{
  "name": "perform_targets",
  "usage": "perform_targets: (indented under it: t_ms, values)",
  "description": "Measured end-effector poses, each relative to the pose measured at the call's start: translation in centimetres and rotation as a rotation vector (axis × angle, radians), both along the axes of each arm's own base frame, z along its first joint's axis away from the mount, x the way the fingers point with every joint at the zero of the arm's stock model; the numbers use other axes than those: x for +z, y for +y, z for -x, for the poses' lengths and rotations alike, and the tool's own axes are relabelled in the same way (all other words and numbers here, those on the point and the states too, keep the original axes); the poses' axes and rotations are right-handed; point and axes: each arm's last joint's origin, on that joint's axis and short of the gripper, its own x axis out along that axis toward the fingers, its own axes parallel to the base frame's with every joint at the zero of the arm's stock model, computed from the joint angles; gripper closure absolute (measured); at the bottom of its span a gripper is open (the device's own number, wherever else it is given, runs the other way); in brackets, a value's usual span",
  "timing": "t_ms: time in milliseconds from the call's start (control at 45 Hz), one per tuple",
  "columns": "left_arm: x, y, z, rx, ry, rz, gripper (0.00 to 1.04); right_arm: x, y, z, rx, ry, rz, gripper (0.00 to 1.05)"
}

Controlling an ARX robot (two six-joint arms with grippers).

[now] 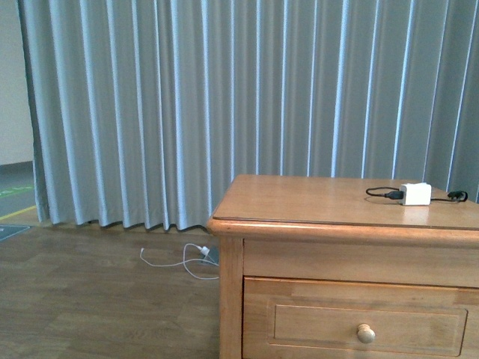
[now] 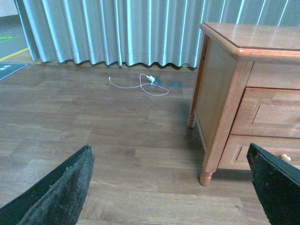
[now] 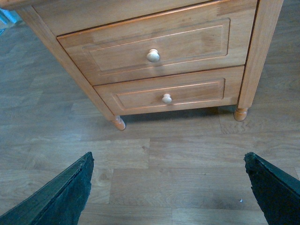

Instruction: Place pink marker in drawer with both arms

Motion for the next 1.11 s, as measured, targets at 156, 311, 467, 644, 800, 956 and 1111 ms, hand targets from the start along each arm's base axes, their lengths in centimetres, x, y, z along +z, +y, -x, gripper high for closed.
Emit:
perform_targets:
  t_ms: [156,311,467,644,800,956,1111]
  values:
    - [0.0,0.0,0.0,0.002,0.000,0.000,0.06,-0.9,-0.3,0.3,-0.074,-0.282,0.148,0.27]
    - [0.0,0.0,0.0,0.000,0.000,0.000,0.06,-0.3,-1.3,1.0,-0.088,-0.419,0.213,0.55]
    - [0.0,0.0,0.0,0.000,0.000,0.000,0.06,-1.4,-1.4,1.4,-0.080,-0.412,0.229,0.84]
    - [0.0,0.0,0.0,0.000,0.001,0.000,0.06,-1.2,-1.4,2.1,-0.080,-0.422,0.236,1.03]
    - [0.0,0.0,0.0,0.000,0.001,0.000,0.06,-1.2,-1.4,2.5,-0.080,-0.424,0.236,1.03]
    - [0.0,0.0,0.0,0.000,0.001,0.000,0.06,-1.2,-1.4,2.8,-0.079,-0.423,0.236,1.03]
    - [0.0,0.0,0.0,0.000,0.001,0.000,0.06,-1.3,-1.4,3.0,-0.079,-0.423,0.236,1.03]
